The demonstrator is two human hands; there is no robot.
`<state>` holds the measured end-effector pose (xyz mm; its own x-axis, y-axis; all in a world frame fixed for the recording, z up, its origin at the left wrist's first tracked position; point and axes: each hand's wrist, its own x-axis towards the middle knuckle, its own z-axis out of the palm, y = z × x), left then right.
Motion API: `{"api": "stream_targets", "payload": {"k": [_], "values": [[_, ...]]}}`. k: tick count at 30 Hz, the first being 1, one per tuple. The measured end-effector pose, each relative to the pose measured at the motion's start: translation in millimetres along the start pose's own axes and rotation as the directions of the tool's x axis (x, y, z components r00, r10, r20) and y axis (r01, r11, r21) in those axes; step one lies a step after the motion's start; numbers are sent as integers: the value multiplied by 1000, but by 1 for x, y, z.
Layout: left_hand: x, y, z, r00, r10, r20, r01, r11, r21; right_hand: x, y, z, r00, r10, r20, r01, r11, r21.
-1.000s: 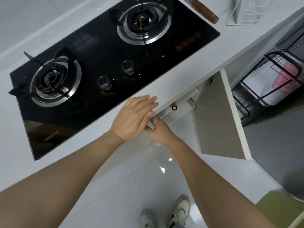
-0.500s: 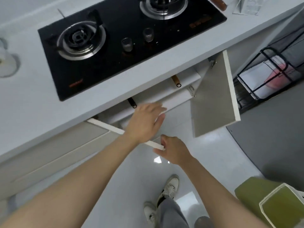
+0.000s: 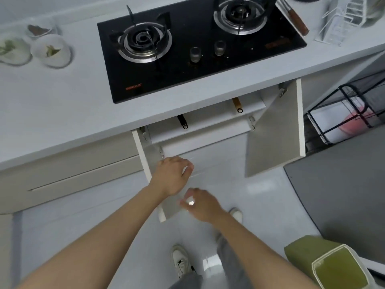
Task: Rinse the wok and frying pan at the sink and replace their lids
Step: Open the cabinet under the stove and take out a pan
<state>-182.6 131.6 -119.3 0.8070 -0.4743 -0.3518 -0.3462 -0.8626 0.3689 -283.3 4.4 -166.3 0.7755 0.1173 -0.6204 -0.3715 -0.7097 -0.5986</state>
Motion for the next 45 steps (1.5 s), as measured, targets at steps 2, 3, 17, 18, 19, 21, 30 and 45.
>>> {"api": "stream_targets", "payload": {"k": [2,3,17,18,19,21,30,45], "values": [[17,11,2,1000,-22,4,22,1000,-10,15,29,-39,986,51,-158,-40,996,75],[27,19,1,1000,-28,8,28,999,-15,23,44,-61,971,68,-229,-45,994,104],[251,168,56,950,-230,210,273,940,-206,80,237,-232,767,300,-568,-219,953,207],[263,178,61,948,-232,216,280,933,-227,82,244,-239,745,318,-586,-259,948,185],[273,186,66,945,-239,224,292,924,-246,83,249,-244,723,328,-608,-294,942,158],[289,195,72,936,-259,240,324,900,-292,89,256,-255,703,312,-639,-307,944,124],[363,158,92,911,-397,114,405,806,-431,231,226,-294,920,242,-309,-76,882,466],[410,114,115,937,-345,62,327,798,-506,319,212,-273,949,266,-170,-32,619,785]]}}
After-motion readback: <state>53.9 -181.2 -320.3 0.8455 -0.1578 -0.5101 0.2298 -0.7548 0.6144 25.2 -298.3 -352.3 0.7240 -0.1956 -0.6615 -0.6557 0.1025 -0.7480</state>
